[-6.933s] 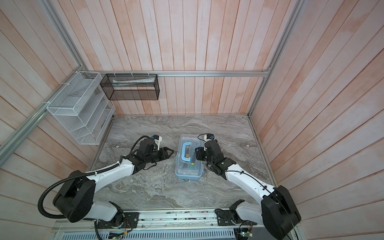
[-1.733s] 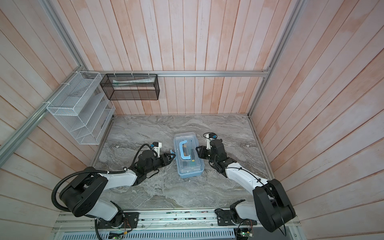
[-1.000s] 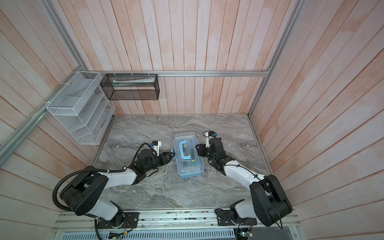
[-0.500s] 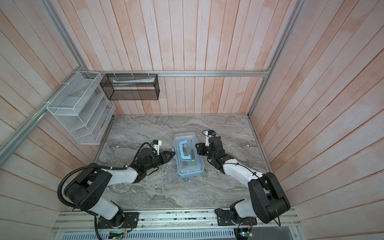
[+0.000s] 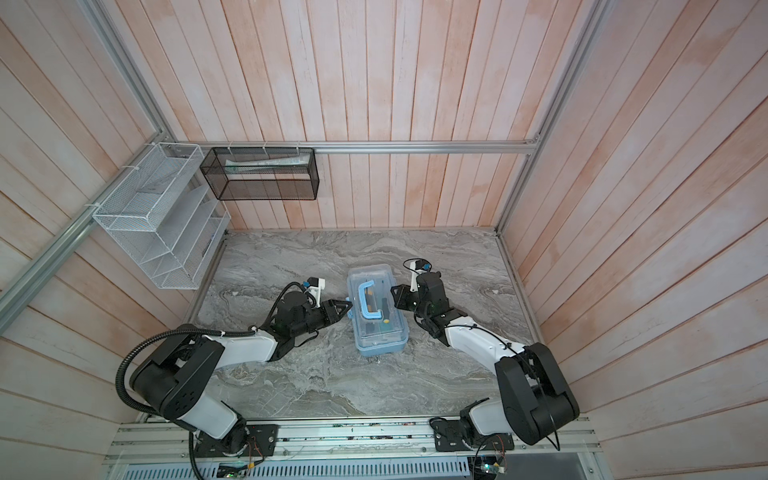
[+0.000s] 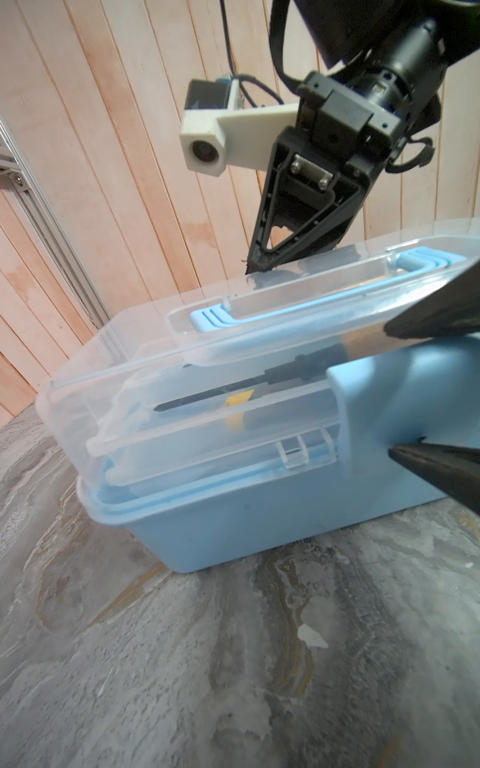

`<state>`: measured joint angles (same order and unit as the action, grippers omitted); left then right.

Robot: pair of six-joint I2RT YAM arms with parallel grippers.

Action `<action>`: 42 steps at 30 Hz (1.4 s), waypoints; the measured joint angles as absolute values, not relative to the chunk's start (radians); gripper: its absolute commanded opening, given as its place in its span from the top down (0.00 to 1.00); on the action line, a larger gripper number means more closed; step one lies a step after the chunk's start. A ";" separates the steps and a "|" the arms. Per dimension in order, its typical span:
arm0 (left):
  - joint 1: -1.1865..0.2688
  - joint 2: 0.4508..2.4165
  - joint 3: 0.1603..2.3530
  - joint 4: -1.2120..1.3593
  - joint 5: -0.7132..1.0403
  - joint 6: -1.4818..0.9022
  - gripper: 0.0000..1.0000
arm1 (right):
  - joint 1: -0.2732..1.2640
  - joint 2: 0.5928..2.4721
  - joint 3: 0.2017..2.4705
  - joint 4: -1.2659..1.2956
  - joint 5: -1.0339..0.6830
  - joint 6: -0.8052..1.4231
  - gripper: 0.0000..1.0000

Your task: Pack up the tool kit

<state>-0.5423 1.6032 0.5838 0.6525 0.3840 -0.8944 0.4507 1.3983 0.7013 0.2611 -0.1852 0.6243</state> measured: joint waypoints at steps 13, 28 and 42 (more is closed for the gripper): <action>-0.543 1.588 0.611 0.558 0.376 -0.865 0.53 | 0.451 1.403 0.706 0.261 -0.184 0.625 0.77; -0.543 1.569 0.613 0.537 0.362 -0.850 0.55 | 0.451 1.404 0.707 0.261 -0.183 0.625 0.78; -0.543 1.570 0.612 0.575 0.370 -0.865 0.60 | 0.451 1.403 0.707 0.261 -0.177 0.626 0.80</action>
